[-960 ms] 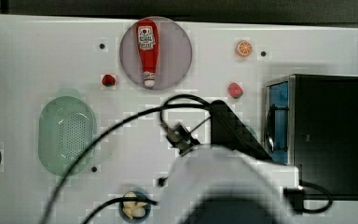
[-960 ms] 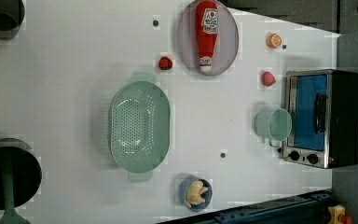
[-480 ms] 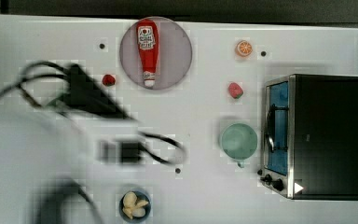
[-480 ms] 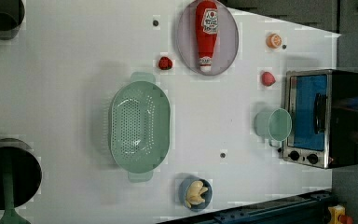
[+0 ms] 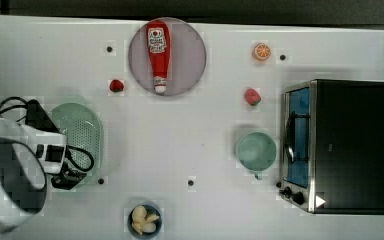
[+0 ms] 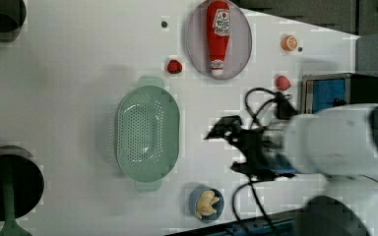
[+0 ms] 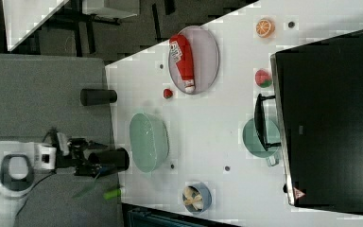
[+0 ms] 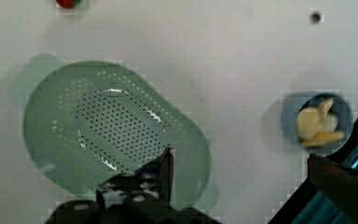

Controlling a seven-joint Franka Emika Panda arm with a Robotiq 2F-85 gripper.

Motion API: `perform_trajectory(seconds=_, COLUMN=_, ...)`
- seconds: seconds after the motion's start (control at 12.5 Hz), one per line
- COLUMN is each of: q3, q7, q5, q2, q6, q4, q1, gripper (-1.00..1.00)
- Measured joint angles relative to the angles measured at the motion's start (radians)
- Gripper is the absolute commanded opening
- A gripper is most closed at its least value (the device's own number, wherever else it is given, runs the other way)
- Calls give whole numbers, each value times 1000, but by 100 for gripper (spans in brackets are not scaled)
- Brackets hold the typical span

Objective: Drag strainer left to right.

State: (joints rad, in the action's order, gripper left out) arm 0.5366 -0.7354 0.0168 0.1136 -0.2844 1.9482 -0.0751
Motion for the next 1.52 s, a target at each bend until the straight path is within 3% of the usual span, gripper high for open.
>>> perform_trajectory(seconds=0.4, q3=21, q7=-333, q5=27, q2=159, q6=-234, q4=36, q1=11, gripper=100)
perform_trajectory(seconds=0.88, q3=-9, q7=-554, q5=87, q2=383, q6=-538, q4=62, q1=8, gripper=100)
perform_trajectory(seconds=1.28, q3=-46, q7=-620, q5=202, q2=505, q6=-676, q4=171, q1=22, gripper=100)
perform_trajectory(seconds=1.52, q3=-48, q7=-629, q5=198, q2=490, q6=-719, q4=216, q1=10, gripper=100)
